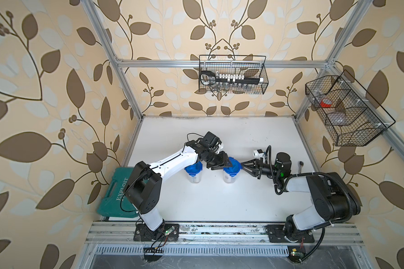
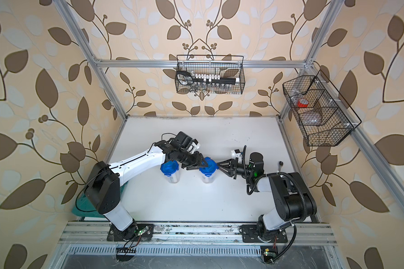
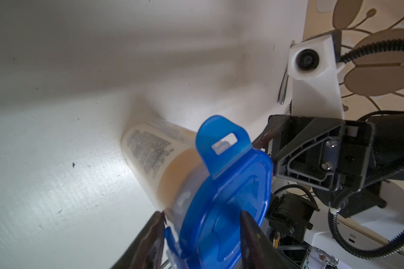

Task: Take out toiletry kits
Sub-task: Unfasten the latch on the container, then adjust the container at the center of the board.

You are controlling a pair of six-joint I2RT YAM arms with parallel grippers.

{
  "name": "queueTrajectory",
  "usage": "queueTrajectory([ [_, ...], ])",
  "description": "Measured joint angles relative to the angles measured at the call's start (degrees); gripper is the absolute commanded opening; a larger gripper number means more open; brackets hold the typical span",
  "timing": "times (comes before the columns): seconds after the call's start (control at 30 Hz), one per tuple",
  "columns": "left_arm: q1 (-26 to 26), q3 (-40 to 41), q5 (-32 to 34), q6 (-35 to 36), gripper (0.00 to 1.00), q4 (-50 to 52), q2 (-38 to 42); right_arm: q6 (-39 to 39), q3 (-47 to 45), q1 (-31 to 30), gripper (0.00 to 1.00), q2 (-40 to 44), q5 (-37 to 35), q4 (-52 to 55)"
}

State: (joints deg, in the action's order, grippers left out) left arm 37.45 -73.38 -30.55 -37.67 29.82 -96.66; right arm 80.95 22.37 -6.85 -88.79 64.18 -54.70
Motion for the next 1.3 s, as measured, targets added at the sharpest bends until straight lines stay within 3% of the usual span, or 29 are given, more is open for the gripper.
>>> queueTrajectory([
  [0.3,0.09,0.63,0.68,0.07,0.5,-0.42,0.61,0.44,-0.42,3.04,0.18,3.02,1.88,-0.02],
  [0.37,0.09,0.7,0.79,0.07,0.54,-0.52,0.68,-2.21,0.63,3.3,0.23,6.51,2.12,5.14],
  [0.47,0.04,0.68,1.18,0.15,0.66,-0.04,0.7,-12.5,6.14,3.28,0.43,11.39,1.14,22.16],
  [0.57,0.07,0.24,1.9,-0.2,0.73,0.94,0.59,-25.81,15.04,2.84,0.52,14.4,-5.75,43.58],
  [0.63,0.07,-0.68,2.51,-0.31,0.75,2.34,0.35,-33.44,20.13,0.46,0.53,16.13,-14.75,56.61],
  [0.83,0.07,-4.0,4.33,-0.2,0.76,6.6,-0.72,-43.17,24.92,-14.12,0.56,21.11,-39.21,78.84],
  [1.07,-0.04,-4.63,5.16,0.13,0.75,7.39,-1.03,-44.15,28.76,-24.24,0.58,19.26,-53.02,86.03],
  [1.3,-0.04,-4.63,4.9,0.26,0.74,6.78,-1.18,-44.52,31.08,-25.68,0.58,17.42,-57.09,87.27],
])
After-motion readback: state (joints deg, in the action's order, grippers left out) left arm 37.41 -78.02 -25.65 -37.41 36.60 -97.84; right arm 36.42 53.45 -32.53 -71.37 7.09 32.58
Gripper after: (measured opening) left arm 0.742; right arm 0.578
